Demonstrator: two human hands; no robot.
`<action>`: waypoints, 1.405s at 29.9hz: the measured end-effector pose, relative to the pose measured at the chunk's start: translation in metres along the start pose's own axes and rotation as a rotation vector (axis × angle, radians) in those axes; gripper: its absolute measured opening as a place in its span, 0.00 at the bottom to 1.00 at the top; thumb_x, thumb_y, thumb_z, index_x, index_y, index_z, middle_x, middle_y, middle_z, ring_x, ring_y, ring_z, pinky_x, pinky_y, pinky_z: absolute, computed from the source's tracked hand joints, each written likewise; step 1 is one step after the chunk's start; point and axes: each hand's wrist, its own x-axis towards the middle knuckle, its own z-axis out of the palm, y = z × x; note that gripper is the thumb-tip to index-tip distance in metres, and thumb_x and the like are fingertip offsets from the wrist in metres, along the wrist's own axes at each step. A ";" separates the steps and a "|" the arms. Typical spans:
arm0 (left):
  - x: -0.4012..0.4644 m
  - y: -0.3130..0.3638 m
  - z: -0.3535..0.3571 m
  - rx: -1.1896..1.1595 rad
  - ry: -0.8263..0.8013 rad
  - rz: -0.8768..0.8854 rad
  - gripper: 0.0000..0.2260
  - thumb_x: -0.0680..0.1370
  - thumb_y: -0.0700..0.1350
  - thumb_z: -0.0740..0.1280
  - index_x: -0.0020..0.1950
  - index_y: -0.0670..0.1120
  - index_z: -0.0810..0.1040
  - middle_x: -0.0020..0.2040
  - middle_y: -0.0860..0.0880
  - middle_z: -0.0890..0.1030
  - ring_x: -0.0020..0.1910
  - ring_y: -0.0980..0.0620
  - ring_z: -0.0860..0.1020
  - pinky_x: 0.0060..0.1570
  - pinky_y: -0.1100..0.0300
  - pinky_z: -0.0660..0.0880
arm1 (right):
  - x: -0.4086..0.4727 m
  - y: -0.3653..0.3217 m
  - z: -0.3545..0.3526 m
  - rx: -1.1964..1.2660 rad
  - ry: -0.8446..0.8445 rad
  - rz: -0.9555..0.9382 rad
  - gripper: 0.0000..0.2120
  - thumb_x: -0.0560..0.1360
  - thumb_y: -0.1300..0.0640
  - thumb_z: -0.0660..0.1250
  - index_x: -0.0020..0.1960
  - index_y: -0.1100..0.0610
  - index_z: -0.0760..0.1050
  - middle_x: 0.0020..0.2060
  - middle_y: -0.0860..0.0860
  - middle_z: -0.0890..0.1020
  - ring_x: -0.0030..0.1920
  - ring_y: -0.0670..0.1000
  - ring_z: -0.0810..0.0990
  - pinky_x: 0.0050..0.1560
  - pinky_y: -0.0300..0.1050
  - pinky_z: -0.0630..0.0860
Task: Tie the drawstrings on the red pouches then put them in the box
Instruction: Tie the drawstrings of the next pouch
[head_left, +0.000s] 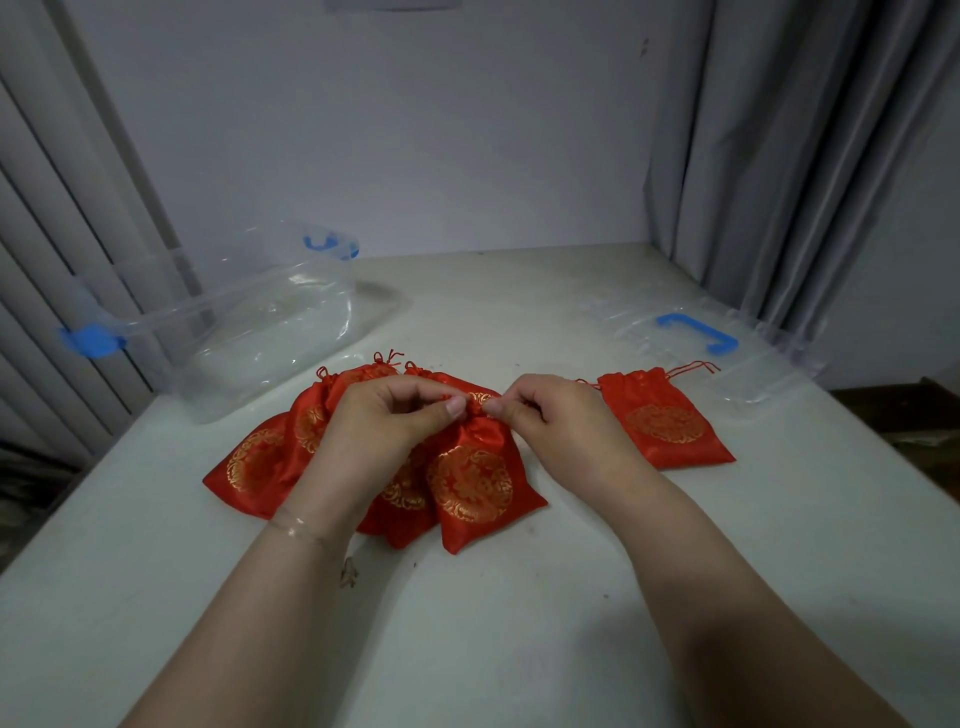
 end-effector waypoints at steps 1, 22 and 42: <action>0.001 -0.002 -0.001 0.007 0.024 -0.006 0.03 0.71 0.38 0.73 0.42 0.45 0.85 0.39 0.48 0.85 0.40 0.56 0.82 0.43 0.68 0.77 | -0.001 -0.002 -0.002 -0.001 0.005 -0.013 0.15 0.76 0.47 0.65 0.35 0.55 0.75 0.26 0.43 0.72 0.29 0.41 0.70 0.30 0.36 0.63; -0.002 -0.003 0.005 0.194 0.039 0.180 0.10 0.72 0.34 0.71 0.44 0.49 0.82 0.39 0.50 0.82 0.34 0.52 0.79 0.36 0.65 0.74 | 0.002 0.003 0.013 0.162 -0.005 -0.039 0.10 0.76 0.60 0.65 0.40 0.46 0.72 0.36 0.42 0.75 0.38 0.39 0.73 0.43 0.34 0.68; -0.002 -0.015 0.013 0.707 0.165 0.676 0.08 0.75 0.47 0.64 0.43 0.46 0.83 0.42 0.53 0.80 0.37 0.53 0.79 0.33 0.55 0.76 | 0.000 -0.002 0.004 0.698 -0.104 0.211 0.06 0.74 0.68 0.66 0.49 0.62 0.80 0.38 0.55 0.81 0.34 0.43 0.79 0.40 0.35 0.78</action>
